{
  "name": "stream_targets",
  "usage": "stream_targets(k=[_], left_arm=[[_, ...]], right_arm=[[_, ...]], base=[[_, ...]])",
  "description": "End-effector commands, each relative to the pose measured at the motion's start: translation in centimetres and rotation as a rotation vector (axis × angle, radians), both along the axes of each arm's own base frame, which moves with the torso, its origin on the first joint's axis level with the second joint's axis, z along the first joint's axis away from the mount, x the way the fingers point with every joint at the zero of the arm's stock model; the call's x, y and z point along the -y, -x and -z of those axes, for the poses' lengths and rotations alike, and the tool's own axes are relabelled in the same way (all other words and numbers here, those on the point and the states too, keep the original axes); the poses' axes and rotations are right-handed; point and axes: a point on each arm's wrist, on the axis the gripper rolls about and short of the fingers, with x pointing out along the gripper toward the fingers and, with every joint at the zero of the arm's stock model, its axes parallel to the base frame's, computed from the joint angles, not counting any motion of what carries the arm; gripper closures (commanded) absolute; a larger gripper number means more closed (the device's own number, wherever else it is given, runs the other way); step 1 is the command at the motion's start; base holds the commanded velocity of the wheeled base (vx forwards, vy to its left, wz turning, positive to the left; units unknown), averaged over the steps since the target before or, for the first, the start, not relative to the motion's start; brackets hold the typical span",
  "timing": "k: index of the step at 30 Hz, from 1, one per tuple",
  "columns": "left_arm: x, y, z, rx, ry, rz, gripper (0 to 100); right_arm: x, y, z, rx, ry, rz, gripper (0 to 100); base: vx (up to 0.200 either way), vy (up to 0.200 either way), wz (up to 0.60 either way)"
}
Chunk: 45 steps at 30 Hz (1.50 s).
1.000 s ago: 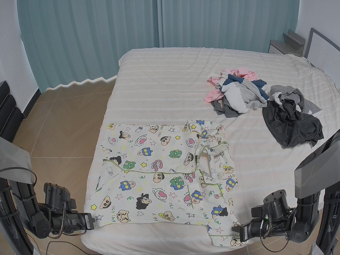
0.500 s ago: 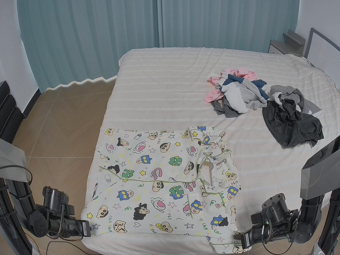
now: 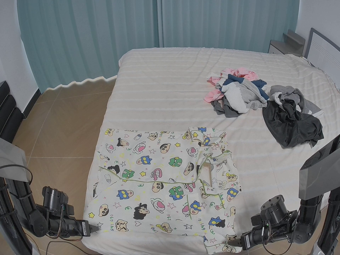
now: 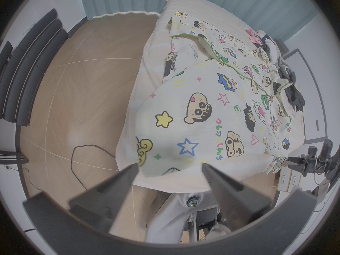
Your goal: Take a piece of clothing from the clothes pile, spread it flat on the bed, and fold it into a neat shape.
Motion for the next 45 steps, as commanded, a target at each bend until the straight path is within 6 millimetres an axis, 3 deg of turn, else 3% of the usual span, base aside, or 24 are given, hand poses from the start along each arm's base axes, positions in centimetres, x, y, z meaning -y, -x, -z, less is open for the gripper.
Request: stream_targets(k=[1, 11, 19, 23, 31, 37, 45], left_arm=[[-0.4, 0.3, -0.6, 0.032, 0.019, -0.018, 0], [-1.9, -0.7, -7.1, 0.429, 0.060, -0.092, 0], [-1.2, -1.7, -10.5, 0.575, 0.219, -0.167, 0], [-1.2, -2.3, -11.0, 0.595, 0.230, -0.168, 0], [-0.7, -4.0, -11.3, 0.612, 0.237, -0.143, 0], [-0.7, -5.2, -11.0, 0.606, 0.229, -0.147, 0], [-1.0, -9.0, -10.3, 0.608, 0.197, -0.226, 0]], right_arm=[[0.4, 0.2, -0.6, 0.016, -0.006, 0.015, 0], [0.7, 0.2, -6.7, 0.295, -0.189, 0.034, 0], [1.2, -1.2, -8.4, 0.376, -0.247, 0.112, 0], [0.7, -3.1, -9.0, 0.399, -0.297, 0.171, 0], [-0.3, -6.6, -8.5, 0.433, -0.287, 0.242, 0], [-0.3, -7.8, -9.0, 0.449, -0.322, 0.287, 0], [-1.2, -12.5, -9.6, 0.523, -0.374, 0.344, 0]], base=[[0.000, 0.000, 0.00], [0.000, 0.000, 0.00], [0.000, 0.000, 0.00], [0.200, 0.000, 0.00], [0.200, 0.000, 0.00], [0.100, 0.000, 0.00], [0.000, 0.000, 0.00]])
